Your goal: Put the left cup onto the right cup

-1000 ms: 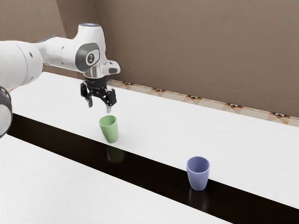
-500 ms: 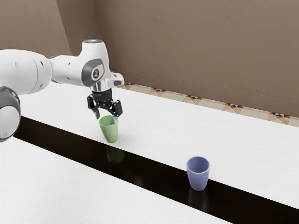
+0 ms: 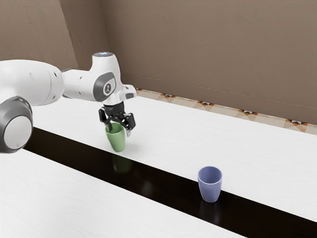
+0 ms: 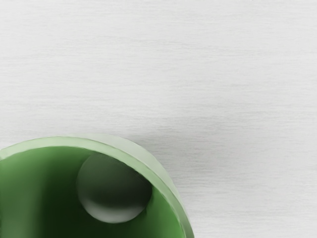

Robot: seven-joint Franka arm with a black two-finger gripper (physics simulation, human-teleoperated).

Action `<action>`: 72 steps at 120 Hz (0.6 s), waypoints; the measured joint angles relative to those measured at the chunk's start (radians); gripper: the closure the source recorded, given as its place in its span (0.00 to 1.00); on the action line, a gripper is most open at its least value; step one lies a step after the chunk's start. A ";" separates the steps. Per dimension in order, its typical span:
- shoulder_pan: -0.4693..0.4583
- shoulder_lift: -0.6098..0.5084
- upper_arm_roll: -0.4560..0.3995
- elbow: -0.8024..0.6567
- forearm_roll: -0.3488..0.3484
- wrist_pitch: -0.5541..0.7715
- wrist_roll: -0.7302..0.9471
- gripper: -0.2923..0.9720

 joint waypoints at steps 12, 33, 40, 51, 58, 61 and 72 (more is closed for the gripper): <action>0.000 0.009 0.000 -0.001 -0.001 0.010 0.001 0.25; 0.000 0.027 0.000 -0.003 -0.004 0.024 0.000 0.30; -0.001 0.030 0.000 -0.005 -0.004 0.027 0.000 0.35; -0.003 0.036 0.000 -0.007 -0.009 0.033 -0.001 0.45; -0.003 0.039 0.000 -0.007 -0.013 0.035 -0.001 0.53; -0.003 0.040 0.000 -0.006 -0.014 0.036 -0.002 0.57; -0.003 0.040 0.000 -0.007 -0.016 0.039 -0.004 0.68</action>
